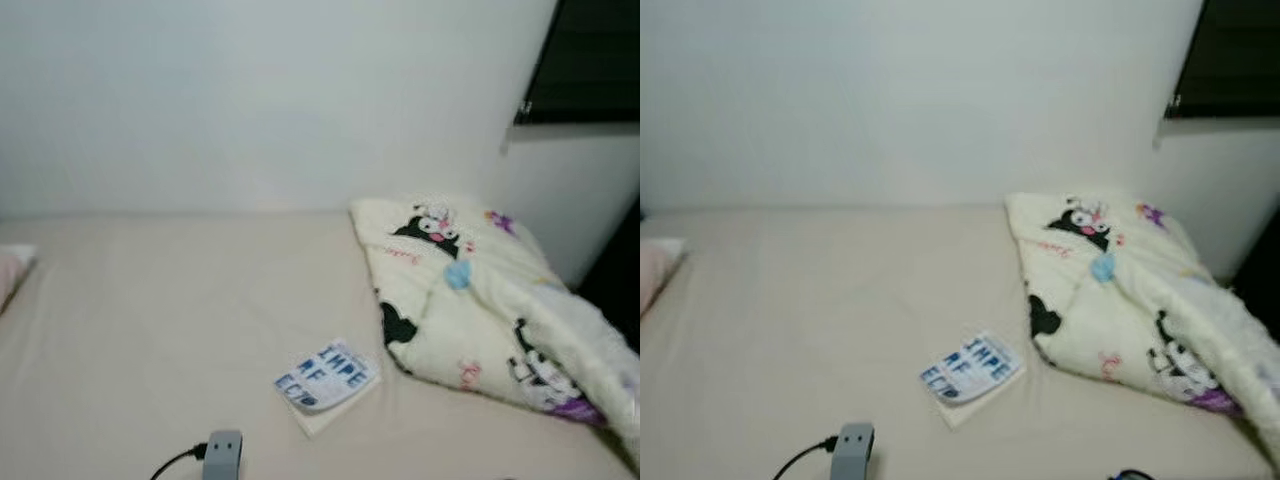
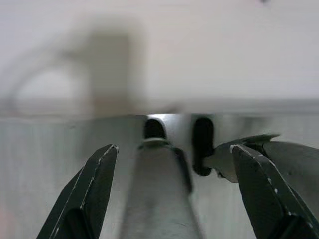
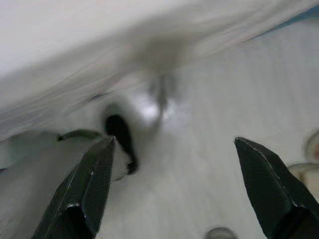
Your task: Clean up the room
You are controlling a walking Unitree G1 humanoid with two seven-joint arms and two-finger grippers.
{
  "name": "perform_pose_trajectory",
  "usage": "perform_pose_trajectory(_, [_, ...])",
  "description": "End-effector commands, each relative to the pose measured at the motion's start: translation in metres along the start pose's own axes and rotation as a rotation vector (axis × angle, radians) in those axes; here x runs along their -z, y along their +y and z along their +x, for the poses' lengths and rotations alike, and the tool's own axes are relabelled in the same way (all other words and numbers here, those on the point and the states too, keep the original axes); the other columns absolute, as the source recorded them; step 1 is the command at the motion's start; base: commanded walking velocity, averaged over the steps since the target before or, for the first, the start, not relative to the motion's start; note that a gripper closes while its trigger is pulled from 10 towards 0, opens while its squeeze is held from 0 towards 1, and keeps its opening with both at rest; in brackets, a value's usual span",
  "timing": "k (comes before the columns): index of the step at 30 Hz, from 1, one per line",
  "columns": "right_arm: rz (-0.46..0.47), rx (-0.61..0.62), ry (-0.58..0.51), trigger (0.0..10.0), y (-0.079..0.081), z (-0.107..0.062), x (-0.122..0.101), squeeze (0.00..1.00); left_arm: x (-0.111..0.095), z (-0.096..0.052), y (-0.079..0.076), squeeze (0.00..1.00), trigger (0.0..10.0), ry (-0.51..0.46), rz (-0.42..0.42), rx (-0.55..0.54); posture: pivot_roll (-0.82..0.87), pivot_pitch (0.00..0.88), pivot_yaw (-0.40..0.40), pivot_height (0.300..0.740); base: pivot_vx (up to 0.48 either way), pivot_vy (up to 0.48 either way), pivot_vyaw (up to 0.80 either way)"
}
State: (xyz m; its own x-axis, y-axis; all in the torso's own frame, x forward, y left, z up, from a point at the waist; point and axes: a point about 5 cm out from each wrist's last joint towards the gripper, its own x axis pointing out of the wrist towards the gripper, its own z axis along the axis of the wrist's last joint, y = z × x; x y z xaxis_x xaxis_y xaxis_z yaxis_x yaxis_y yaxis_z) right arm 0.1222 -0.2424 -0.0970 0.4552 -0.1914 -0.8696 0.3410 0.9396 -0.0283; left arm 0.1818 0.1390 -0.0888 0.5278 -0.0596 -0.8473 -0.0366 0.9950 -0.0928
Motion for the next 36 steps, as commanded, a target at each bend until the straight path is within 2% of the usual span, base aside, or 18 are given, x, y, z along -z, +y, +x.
perform_pose_trajectory(1, [-0.028,-0.022,0.018,10.0,0.004,-0.001,0.006,0.00,0.000,0.000,0.002,0.00,10.0,0.001,0.010,-0.005,-0.09,0.000,-0.006,0.737,0.000,-0.480,0.00])
perform_pose_trajectory(8, [-0.059,-0.039,0.009,10.0,0.006,0.000,0.005,0.00,0.001,0.000,0.003,0.00,10.0,0.006,0.009,-0.006,-0.09,0.000,-0.007,0.737,0.000,-0.480,0.00])
perform_pose_trajectory(14, [-0.113,-0.073,-0.030,10.0,0.011,0.001,-0.007,0.00,0.001,0.000,0.004,0.00,10.0,0.008,0.006,-0.007,-0.10,0.000,-0.006,0.737,0.000,-0.480,0.00])
perform_pose_trajectory(19, [-0.121,-0.079,-0.043,10.0,0.011,0.002,-0.012,0.00,0.002,0.000,0.004,0.00,10.0,0.011,0.004,-0.008,-0.10,0.000,-0.008,0.737,0.000,-0.480,0.00])
perform_pose_trajectory(29, [-0.165,-0.104,-0.050,10.0,0.014,0.002,-0.013,0.00,0.003,0.000,0.005,0.00,10.0,0.017,-0.002,-0.014,-0.10,0.000,-0.006,0.737,0.000,-0.480,0.00])
perform_pose_trajectory(32, [-0.181,-0.120,-0.073,10.0,0.017,0.002,-0.019,0.00,0.004,-0.001,0.006,0.00,10.0,0.024,-0.020,-0.020,-0.10,0.000,-0.003,0.737,0.000,-0.429,0.00])
perform_pose_trajectory(36, [-0.200,-0.141,-0.121,10.0,0.019,0.003,-0.034,0.00,0.005,-0.001,0.010,0.00,10.0,0.038,-0.031,-0.046,-0.11,0.000,0.003,0.737,0.000,0.000,0.00])
